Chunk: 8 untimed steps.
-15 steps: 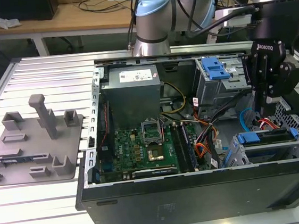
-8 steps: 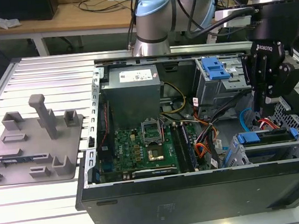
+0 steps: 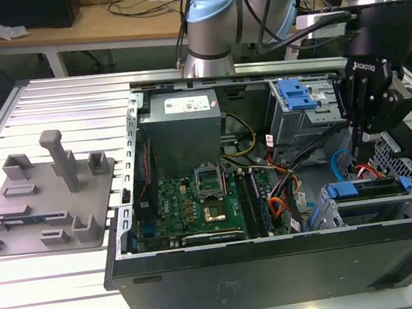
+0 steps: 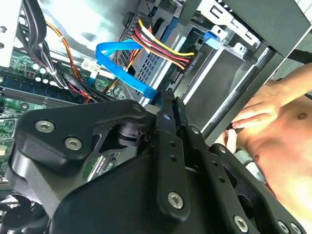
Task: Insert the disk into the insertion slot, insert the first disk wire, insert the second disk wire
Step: 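Insert the second disk wire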
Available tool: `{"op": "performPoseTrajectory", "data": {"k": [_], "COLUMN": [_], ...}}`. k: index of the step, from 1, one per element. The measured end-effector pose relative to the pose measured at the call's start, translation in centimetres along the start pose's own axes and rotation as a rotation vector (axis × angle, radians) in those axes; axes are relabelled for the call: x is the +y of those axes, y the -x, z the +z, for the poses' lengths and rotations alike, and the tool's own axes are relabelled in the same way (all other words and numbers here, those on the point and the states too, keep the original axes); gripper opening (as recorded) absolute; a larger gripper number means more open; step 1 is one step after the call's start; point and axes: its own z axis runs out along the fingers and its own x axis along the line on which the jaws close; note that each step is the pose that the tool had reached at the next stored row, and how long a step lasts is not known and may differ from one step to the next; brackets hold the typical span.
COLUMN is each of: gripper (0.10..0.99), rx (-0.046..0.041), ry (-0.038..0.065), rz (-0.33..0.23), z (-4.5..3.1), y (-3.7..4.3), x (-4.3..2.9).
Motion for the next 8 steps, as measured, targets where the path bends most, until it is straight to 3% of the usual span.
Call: {"op": "performPoseTrajectory", "data": {"k": [2,3,4,6,7,8], "gripper": [0.161,0.161,0.161,0.161,0.161,0.161], "rx": [-0.0053,-0.0192,-0.0418,-0.0672,-0.0904,-0.0980], "ry": [0.000,0.000,-0.001,-0.001,-0.001,-0.002], "rz": [0.000,0.001,0.002,0.003,0.004,0.005], "z": [0.05,0.10,0.20,0.34,0.42,0.44], "y": [-0.10,-0.23,-0.44,-0.72,-1.04,-1.18], "x": [0.00,0.00,0.00,0.01,0.01,0.01]}}
